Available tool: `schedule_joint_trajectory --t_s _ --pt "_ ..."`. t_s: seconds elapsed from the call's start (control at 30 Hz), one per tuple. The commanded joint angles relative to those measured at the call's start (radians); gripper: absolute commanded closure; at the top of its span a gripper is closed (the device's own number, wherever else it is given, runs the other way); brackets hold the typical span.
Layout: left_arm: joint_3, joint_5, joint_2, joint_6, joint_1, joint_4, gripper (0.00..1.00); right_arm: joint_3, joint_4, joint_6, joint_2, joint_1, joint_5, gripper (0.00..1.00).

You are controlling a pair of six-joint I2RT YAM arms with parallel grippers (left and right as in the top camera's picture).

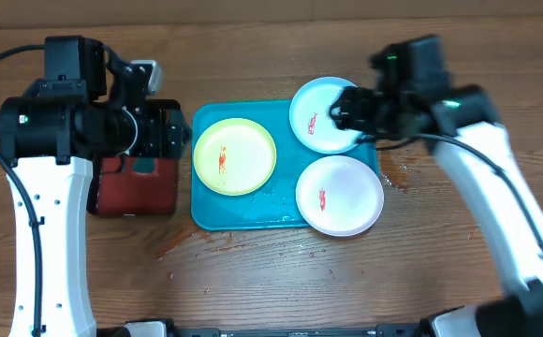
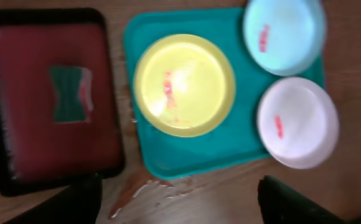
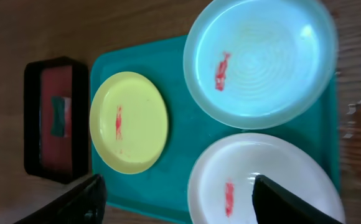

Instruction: Clean dirty plates on tray and stack at the side

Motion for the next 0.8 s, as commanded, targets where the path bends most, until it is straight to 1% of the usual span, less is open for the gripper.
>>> schedule_joint_trajectory --t_s 0.0,0.07,0.1,0.23,0.3,0.37,0.4,0.57,0.77 --pt "0.025 -0.306 0.004 -0.221 0.0 -0.004 0.18 0.025 0.051 0.101 0.09 0.094 0.096 0.27" --pt "0.025 -0.403 0.004 -0.259 0.0 -0.006 0.13 0.025 0.093 0.105 0.15 0.139 0.124 0.29" --pt "0.025 -0.428 0.004 -0.263 0.0 -0.003 0.11 0.025 0.114 0.105 0.181 0.159 0.135 0.3" --pt "0.024 -0.48 0.007 -0.262 0.0 0.023 0.1 0.025 0.171 0.105 0.286 0.209 0.176 0.39" --pt "0.024 -0.486 0.011 -0.257 0.0 0.03 0.09 0.025 0.199 0.105 0.333 0.225 0.176 0.42" --pt "0.024 -0.485 0.018 -0.257 0.0 0.032 0.09 0.025 0.227 0.105 0.376 0.241 0.176 0.51" --pt "0.024 -0.485 0.022 -0.257 0.0 0.031 0.09 0.025 0.242 0.104 0.399 0.251 0.175 0.53" --pt "0.022 -0.482 0.048 -0.257 0.0 0.026 0.09 0.025 0.286 0.104 0.467 0.29 0.176 0.58" --pt "0.022 -0.481 0.103 -0.252 0.0 0.014 0.1 0.024 0.327 0.105 0.515 0.322 0.195 0.7"
